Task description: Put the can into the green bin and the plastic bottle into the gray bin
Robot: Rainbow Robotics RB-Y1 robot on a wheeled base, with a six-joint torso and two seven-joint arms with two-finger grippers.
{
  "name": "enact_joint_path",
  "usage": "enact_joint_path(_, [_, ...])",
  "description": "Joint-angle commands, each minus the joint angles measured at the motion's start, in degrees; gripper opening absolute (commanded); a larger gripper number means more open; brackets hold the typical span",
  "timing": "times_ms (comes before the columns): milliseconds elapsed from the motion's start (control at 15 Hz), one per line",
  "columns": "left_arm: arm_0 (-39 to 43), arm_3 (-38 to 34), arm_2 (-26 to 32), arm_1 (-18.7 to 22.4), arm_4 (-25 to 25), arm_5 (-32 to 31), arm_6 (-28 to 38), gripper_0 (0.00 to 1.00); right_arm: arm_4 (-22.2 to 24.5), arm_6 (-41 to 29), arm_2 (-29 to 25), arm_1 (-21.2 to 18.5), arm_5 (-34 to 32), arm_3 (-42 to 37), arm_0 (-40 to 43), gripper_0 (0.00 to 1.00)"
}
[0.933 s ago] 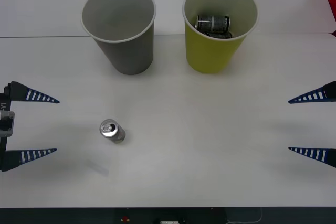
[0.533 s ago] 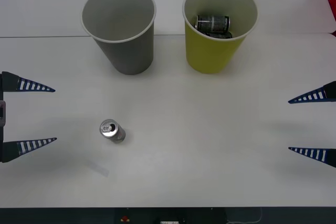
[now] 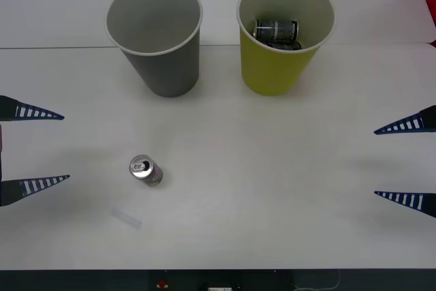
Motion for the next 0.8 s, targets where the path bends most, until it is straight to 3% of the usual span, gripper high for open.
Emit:
enact_joint_path(67, [-3.1, 5.8, -2.9, -0.1, 3.1, -3.3, -1.4, 1.00, 0.0, 0.0, 0.0, 0.0, 0.0, 0.0, 0.0, 1.00])
enact_joint_path(467, [-9.2, 20.3, -10.5, -0.1, 11.4, -5.9, -16.2, 1.00, 0.0, 0.0, 0.0, 0.0, 0.0, 0.0, 0.0, 1.00])
enact_joint_path(800, [-12.8, 29.9, -18.0, -1.4, 17.9, -7.3, -24.4, 1.00, 0.0, 0.0, 0.0, 0.0, 0.0, 0.0, 0.0, 1.00])
